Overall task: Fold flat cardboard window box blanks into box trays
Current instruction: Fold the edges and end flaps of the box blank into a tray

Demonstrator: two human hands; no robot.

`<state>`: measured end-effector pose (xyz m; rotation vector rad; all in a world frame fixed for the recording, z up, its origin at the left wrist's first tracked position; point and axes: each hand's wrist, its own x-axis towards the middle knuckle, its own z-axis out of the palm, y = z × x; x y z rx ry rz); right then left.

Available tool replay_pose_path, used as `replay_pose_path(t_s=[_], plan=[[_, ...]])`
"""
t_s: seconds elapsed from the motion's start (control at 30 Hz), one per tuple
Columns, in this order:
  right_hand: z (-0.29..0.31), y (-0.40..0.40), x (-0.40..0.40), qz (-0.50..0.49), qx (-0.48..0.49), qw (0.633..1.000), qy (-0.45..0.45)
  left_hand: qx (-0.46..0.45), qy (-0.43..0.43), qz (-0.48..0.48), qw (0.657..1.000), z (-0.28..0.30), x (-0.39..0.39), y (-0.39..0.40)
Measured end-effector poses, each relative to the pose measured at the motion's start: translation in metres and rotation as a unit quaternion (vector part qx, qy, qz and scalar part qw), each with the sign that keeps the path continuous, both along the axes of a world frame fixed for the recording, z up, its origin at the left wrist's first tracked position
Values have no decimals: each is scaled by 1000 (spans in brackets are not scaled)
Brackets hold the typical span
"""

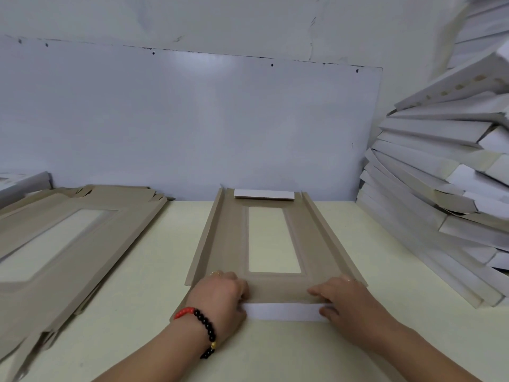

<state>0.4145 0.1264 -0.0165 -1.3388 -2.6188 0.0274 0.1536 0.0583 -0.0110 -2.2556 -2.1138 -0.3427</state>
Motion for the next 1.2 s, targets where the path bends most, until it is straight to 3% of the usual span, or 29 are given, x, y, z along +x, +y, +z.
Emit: replay_pose_path(t_s=[0.1, 0.2, 0.37, 0.5, 0.6, 0.67, 0.73, 0.87, 0.93, 1.07, 1.2], plan=[[8, -17, 1, 61, 114, 991, -33, 81, 81, -60, 992, 1, 4, -16], [-2, -34, 7, 77, 119, 988, -58, 126, 105, -121, 979, -6, 8, -31], [-16, -48, 21, 155, 124, 980, 21, 115, 105, -165, 974, -20, 3, -44], [-21, -44, 34, 177, 206, 962, 16, 109, 18, -161, 981, -14, -11, -58], [-13, -39, 47, 120, 220, 965, 79, 190, -88, -57, 976, -8, -30, -62], [-2, -35, 57, -7, 180, 971, 156, 194, -130, 77, 969, -2, -46, -56], [5, -25, 64, -125, 63, 967, 214, 119, -226, 184, 949, 5, -60, -46], [20, -6, 52, -226, -166, 895, 346, 29, -415, 230, 880, 8, -66, -23], [20, 2, 43, -222, -204, 881, 363, 20, -380, 213, 900, 4, -60, -13], [16, 8, 25, -205, -201, 908, 305, 2, -314, 187, 931, -1, -46, 0], [12, 16, 15, -198, -157, 953, 166, -37, -243, 194, 950, -6, -37, 13]])
